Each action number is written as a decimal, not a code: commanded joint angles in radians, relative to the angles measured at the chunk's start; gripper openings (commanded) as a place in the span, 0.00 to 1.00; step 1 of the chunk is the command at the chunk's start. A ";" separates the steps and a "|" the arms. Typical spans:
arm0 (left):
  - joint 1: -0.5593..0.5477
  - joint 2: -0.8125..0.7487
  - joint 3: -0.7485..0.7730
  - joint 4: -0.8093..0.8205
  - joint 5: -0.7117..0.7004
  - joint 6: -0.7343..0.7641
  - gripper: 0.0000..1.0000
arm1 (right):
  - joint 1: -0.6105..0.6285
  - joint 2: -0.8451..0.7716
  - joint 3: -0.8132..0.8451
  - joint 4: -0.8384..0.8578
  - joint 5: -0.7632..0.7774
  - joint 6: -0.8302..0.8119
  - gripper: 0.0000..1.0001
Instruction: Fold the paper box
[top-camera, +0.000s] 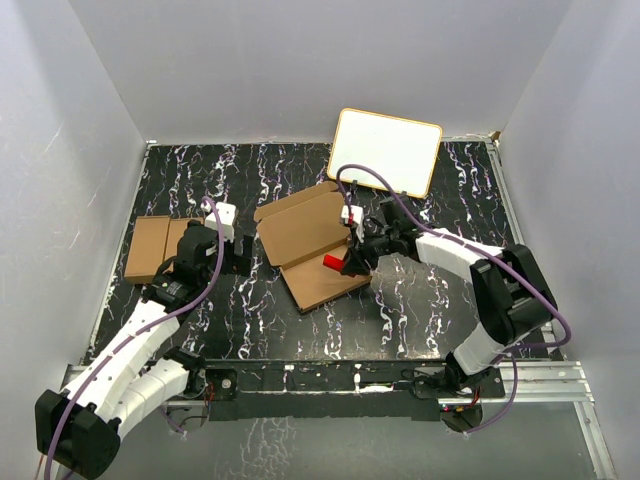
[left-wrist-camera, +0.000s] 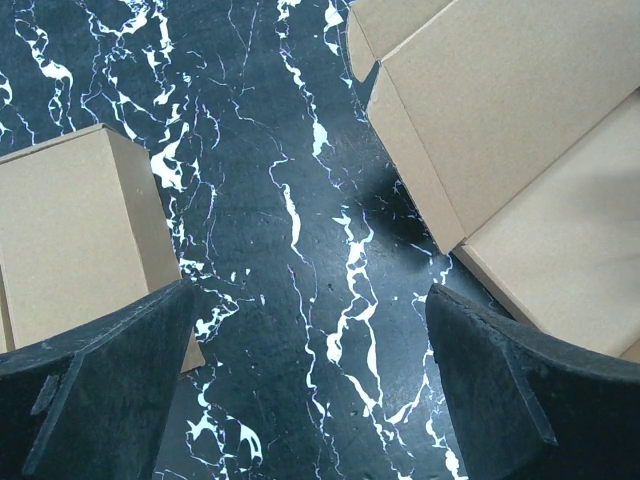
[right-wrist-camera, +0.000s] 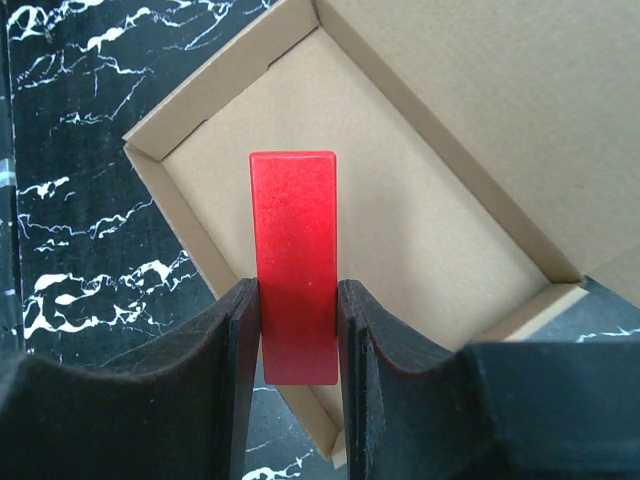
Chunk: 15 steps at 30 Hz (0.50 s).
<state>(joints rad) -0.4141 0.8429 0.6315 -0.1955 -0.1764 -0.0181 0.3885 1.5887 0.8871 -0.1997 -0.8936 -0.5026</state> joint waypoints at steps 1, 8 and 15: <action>0.004 -0.001 0.020 -0.001 -0.012 0.008 0.97 | 0.035 0.027 0.029 0.055 0.046 -0.025 0.08; 0.005 0.006 0.020 -0.001 -0.011 0.010 0.97 | 0.058 0.046 0.041 0.056 0.079 -0.009 0.08; 0.005 0.011 0.020 0.001 -0.009 0.009 0.97 | 0.070 0.049 0.041 0.067 0.093 0.001 0.08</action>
<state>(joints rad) -0.4141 0.8547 0.6315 -0.1951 -0.1761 -0.0181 0.4488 1.6371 0.8879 -0.1989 -0.7979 -0.4988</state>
